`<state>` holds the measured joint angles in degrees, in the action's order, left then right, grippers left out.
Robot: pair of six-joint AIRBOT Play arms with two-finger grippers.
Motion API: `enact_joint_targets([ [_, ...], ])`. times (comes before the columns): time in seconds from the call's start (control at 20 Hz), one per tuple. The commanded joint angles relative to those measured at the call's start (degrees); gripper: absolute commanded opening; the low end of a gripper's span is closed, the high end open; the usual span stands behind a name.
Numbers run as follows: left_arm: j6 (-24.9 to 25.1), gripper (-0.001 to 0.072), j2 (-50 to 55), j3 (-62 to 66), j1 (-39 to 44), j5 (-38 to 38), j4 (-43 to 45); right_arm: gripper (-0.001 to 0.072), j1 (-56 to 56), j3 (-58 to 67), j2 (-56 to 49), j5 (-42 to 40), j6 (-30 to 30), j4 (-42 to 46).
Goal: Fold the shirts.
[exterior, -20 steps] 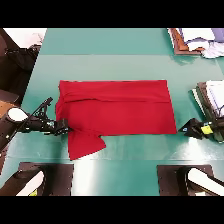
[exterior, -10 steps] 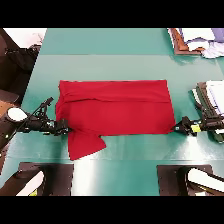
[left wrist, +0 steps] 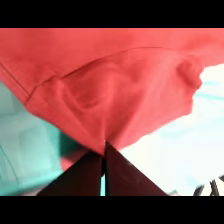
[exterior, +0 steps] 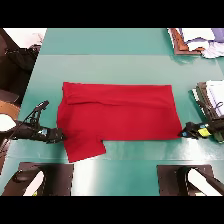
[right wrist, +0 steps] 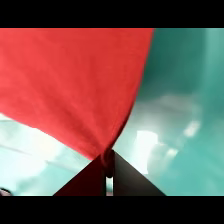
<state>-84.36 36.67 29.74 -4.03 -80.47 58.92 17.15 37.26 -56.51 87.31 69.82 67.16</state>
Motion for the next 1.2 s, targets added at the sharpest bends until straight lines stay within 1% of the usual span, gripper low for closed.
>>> enact_joint_targets([
  [0.0,-3.41,0.0025,-7.87,-0.13,0.00,-9.40,0.61,0.0018,-0.13,0.02,11.72,6.47,4.37,9.60],
  [0.1,-4.20,0.0026,-9.84,0.17,0.00,-14.01,-0.42,0.0018,-0.15,0.09,16.94,7.74,5.53,9.42],
  [0.15,-4.15,0.0026,-9.81,1.07,0.00,-13.66,-0.90,0.0017,-0.15,0.17,18.99,7.30,6.36,9.29],
  [0.2,-4.04,0.0026,-9.44,2.45,0.00,-11.45,-0.85,0.0017,-0.15,0.37,20.65,6.45,6.99,8.92],
  [0.3,-1.81,0.0026,-7.37,6.08,0.00,-3.69,-0.92,0.0018,-0.15,2.10,20.85,5.16,7.34,8.85],
  [0.45,1.22,0.0026,-0.07,11.30,0.00,5.97,-0.92,0.0017,-0.20,7.02,14.23,4.52,7.32,8.85],
  [0.65,4.42,0.0027,12.85,16.11,0.00,15.72,-1.03,0.0017,-3.23,13.94,2.08,0.07,7.30,8.83],
  [0.8,4.90,0.0027,22.14,18.88,0.00,20.31,-1.11,0.0017,-8.09,19.74,-8.20,-2.08,7.72,8.83],
  [0.95,4.90,0.0027,30.16,21.49,0.00,23.34,-1.11,0.0018,-11.61,26.60,-17.66,-3.45,9.84,8.26],
  [1.15,4.87,0.0027,35.21,24.11,0.00,27.39,-1.09,0.0019,-12.31,35.17,-27.15,-5.70,9.84,-1.46],
])
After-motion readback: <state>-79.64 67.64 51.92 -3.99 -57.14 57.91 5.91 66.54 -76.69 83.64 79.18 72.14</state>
